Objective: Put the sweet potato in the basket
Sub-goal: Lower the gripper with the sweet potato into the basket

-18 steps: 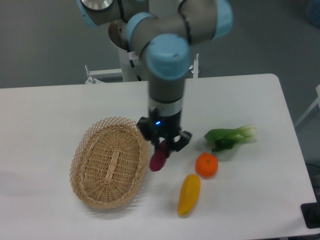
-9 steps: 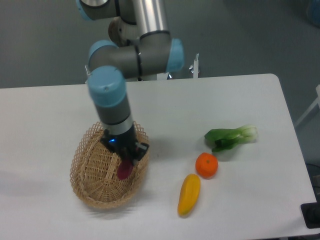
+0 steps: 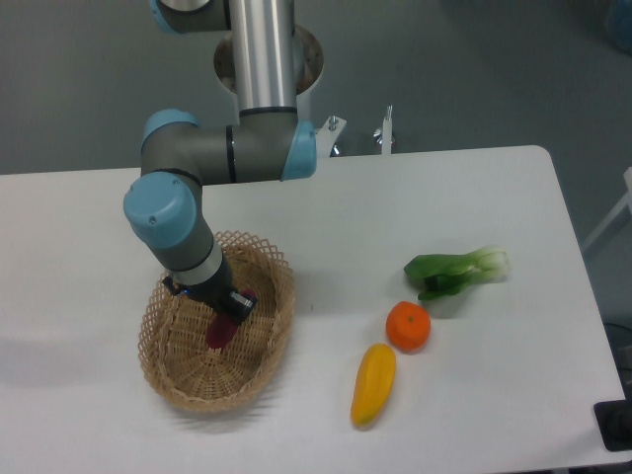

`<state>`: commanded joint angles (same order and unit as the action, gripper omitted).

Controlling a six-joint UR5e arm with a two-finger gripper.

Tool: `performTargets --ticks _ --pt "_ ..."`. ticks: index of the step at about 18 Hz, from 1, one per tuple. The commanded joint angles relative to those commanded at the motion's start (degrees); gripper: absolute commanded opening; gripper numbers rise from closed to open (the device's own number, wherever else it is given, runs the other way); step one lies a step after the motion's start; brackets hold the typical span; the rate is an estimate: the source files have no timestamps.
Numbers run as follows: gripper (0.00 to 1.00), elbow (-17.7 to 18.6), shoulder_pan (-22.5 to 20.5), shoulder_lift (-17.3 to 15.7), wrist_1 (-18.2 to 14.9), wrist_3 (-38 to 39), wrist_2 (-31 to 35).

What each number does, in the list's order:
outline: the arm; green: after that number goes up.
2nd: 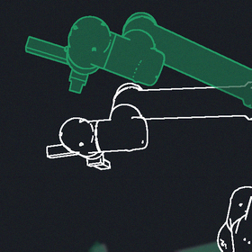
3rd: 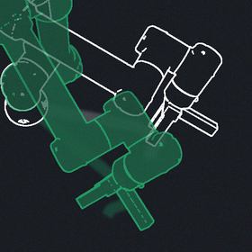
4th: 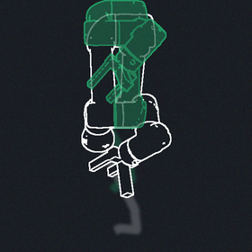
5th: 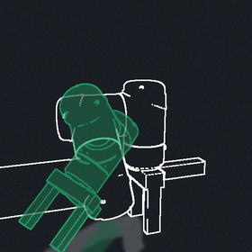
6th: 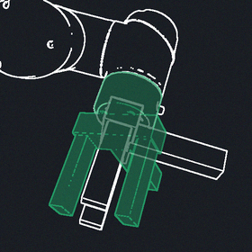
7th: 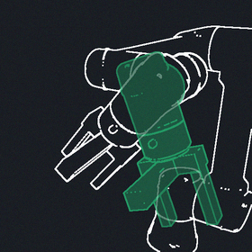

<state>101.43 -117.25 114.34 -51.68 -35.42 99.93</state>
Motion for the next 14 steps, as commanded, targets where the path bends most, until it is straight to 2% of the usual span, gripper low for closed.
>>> performTargets --ticks 8,10,11,12,14 --pt "0.37 0.0 0.35 0.79 0.0 0.0 0.26" --pt "0.41 0.0 0.35 0.79 0.0 0.0 0.26" --pt "0.58 0.09 0.35 0.79 0.0 0.0 0.26" --pt "0.8 0.0 0.35 0.71 0.0 0.0 0.35" --pt "1.0 -0.26 0.35 0.53 0.09 0.0 1.23"
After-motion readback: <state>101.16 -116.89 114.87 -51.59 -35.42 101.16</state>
